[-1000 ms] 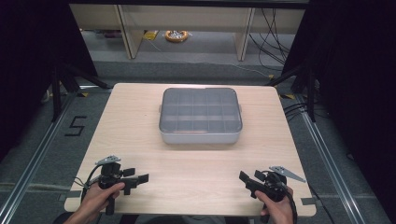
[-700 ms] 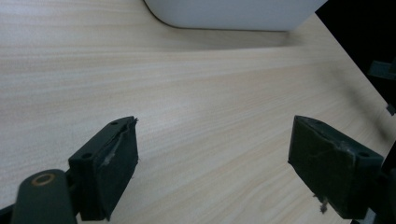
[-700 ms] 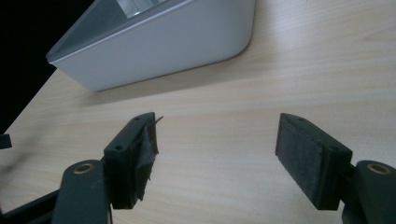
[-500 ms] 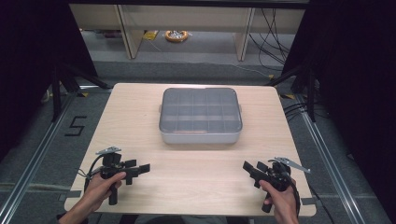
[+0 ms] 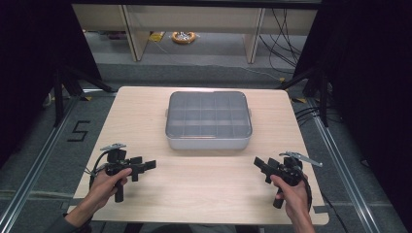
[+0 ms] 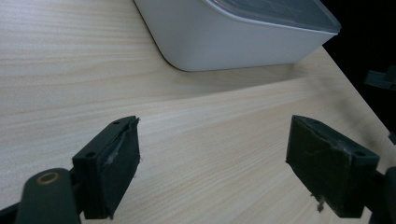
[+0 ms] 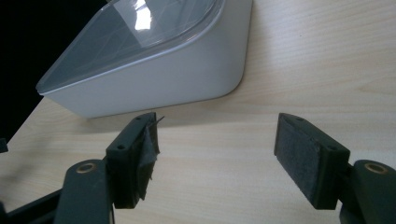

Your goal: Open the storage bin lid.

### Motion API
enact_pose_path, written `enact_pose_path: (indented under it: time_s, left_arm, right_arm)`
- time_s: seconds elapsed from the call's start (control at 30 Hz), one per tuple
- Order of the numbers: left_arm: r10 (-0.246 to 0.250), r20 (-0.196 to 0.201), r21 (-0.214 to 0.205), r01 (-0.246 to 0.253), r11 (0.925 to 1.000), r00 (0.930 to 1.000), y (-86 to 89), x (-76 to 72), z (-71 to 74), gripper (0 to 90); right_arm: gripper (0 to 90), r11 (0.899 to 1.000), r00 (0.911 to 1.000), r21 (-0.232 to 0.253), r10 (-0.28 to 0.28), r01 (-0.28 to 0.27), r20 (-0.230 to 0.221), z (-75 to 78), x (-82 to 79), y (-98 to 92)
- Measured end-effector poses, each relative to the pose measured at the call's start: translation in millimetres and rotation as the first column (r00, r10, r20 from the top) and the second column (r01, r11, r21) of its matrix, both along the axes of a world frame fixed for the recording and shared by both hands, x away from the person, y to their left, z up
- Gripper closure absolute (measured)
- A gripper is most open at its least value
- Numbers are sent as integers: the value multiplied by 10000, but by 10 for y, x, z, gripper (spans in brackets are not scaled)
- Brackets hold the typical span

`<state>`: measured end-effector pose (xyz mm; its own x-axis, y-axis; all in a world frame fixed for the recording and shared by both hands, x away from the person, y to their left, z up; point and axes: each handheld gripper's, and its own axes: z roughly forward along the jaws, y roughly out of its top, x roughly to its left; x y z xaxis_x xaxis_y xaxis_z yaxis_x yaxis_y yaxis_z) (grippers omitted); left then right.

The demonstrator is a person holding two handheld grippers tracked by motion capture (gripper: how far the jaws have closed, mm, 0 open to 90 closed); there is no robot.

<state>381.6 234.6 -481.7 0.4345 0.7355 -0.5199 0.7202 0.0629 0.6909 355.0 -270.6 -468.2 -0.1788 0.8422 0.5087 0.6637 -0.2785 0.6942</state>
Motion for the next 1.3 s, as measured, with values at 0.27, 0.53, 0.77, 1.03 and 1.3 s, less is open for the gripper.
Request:
enact_pose_path:
  time_s: [0.27, 0.53, 0.77, 1.03, 1.3]
  left_arm:
    - [11, 253, 19, -11, 10000, 9997, -18, 144, 81, 160]
    - [325, 87, -216, -323, 9992, 9994, -39, 425, 155, 177]
    - [599, 40, -316, -597, 9977, 9982, -52, 656, 202, 211]
    - [877, -256, -578, -891, 9943, 9958, -92, 896, 205, 247]
    - [1247, -197, -541, -1256, 9906, 9920, -162, 1192, 277, 315]
  right_arm:
    - [311, 9999, 9996, 124, -51, 55, -287, 103, 225, 29]
    - [308, 10000, 9982, -26, 47, -46, 596, 182, 498, -41]
    - [329, 9998, 9987, 122, -145, 140, 482, 262, 836, -12]
    - [372, 9993, 9987, 283, -262, 250, 448, 327, 1194, 23]
    - [400, 9983, 9985, 361, -444, 455, -304, 247, 1526, 107]
